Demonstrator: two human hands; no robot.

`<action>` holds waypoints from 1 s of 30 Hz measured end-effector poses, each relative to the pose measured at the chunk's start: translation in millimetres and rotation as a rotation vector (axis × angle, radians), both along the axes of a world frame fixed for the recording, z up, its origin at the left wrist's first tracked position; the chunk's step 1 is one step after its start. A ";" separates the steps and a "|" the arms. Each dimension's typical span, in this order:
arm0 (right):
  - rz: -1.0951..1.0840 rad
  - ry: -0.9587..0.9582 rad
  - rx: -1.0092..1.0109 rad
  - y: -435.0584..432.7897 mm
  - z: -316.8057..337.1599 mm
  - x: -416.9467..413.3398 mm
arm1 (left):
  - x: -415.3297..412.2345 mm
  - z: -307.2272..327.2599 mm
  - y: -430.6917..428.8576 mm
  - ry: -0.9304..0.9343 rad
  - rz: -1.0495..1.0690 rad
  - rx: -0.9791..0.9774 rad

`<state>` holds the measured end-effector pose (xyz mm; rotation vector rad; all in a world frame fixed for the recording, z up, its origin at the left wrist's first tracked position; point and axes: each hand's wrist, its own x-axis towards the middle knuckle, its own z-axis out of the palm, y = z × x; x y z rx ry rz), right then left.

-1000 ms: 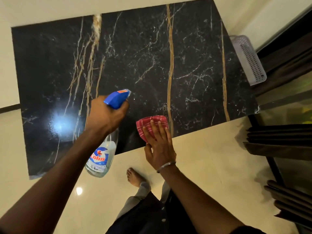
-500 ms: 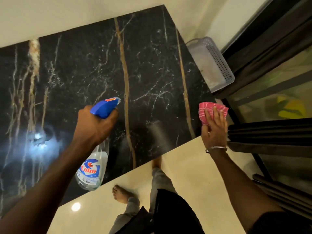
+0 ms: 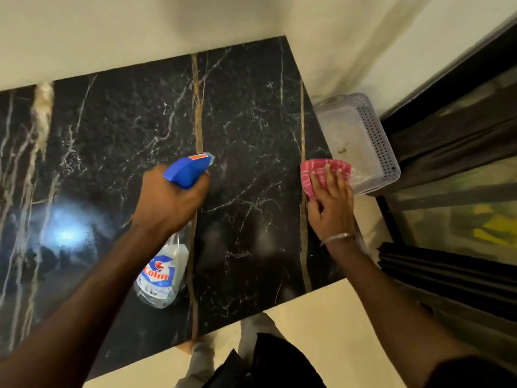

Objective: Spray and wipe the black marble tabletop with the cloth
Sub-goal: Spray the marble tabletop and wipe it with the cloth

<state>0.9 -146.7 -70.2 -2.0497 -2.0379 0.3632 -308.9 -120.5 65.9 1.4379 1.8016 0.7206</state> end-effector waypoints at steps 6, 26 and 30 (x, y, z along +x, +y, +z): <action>0.061 -0.031 -0.039 133.2 -2.8 -26.5 | 9.5 -6.0 29.6 0.003 0.074 0.006; 0.548 0.042 -0.066 64.3 15.8 -231.3 | -63.2 57.1 8.6 0.000 0.430 0.149; 0.873 0.057 -0.084 -8.9 16.5 -325.2 | -100.0 72.7 -11.3 0.013 0.437 0.211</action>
